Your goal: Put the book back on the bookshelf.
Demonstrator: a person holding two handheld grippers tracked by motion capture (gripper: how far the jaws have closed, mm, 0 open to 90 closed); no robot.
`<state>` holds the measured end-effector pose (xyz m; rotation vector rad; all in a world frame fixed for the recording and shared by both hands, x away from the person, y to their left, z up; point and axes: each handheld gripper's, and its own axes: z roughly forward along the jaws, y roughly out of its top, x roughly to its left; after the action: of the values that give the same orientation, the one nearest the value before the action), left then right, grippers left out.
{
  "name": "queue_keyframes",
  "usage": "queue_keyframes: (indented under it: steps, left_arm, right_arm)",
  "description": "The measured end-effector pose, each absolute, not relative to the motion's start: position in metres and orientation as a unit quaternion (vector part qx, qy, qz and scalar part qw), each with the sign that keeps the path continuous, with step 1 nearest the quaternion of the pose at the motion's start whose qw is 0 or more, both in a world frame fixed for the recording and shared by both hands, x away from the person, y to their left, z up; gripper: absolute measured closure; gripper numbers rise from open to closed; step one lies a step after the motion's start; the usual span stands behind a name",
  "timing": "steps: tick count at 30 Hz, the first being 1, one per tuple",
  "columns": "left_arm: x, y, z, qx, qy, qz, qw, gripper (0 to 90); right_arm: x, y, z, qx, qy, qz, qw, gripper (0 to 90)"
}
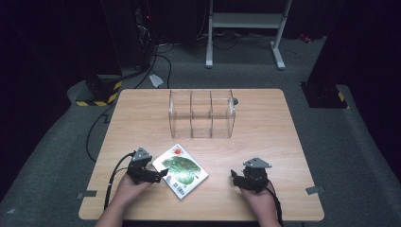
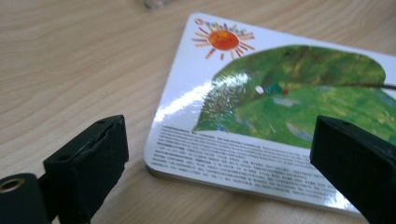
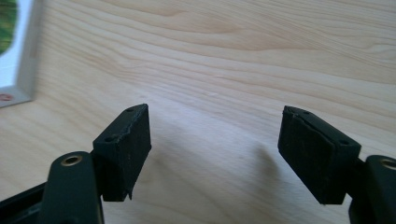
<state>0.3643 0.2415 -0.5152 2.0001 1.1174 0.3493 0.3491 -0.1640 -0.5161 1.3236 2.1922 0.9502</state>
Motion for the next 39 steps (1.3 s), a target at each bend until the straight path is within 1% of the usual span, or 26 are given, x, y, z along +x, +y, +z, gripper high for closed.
queue_keyframes:
  steps: [4, 9, 11, 14, 21, 24, 30, 37, 39]
  left_arm:
    - [0.37, 0.239, -0.518, 0.795, 0.442, 0.144, 0.39, 6.2]
    - [0.373, 0.235, -0.523, 0.802, 0.441, 0.124, 0.383, 9.3]
    - [0.371, 0.234, -0.523, 0.803, 0.439, 0.118, 0.386, 11.9]
    - [0.369, 0.232, -0.523, 0.805, 0.437, 0.116, 0.384, 11.5]
    - [0.362, 0.221, -0.522, 0.818, 0.417, 0.1, 0.384, 12.6]
    - [0.36, 0.215, -0.521, 0.824, 0.407, 0.098, 0.382, 13.0]
    - [0.357, 0.209, -0.521, 0.831, 0.396, 0.089, 0.382, 13.6]
    - [0.352, 0.19, -0.52, 0.845, 0.364, 0.084, 0.382, 14.1]
    - [0.351, 0.186, -0.52, 0.843, 0.368, 0.083, 0.383, 14.5]
  right_arm:
    - [0.343, -0.152, -0.517, 0.459, 0.797, 0.345, 0.187, 26.1]
    - [0.335, -0.135, -0.517, 0.431, 0.812, 0.354, 0.173, 32.3]
    - [0.333, -0.129, -0.517, 0.423, 0.816, 0.353, 0.172, 33.4]
    - [0.331, -0.123, -0.518, 0.417, 0.821, 0.355, 0.162, 34.1]
    - [0.324, -0.107, -0.52, 0.394, 0.838, 0.335, 0.176, 37.5]
    - [0.325, -0.105, -0.52, 0.388, 0.842, 0.334, 0.173, 36.6]
    - [0.325, -0.106, -0.52, 0.394, 0.837, 0.331, 0.185, 37.1]
    - [0.34, -0.125, -0.52, 0.434, 0.816, 0.322, 0.204, 39.2]
    - [0.343, -0.131, -0.519, 0.443, 0.812, 0.321, 0.204, 39.2]
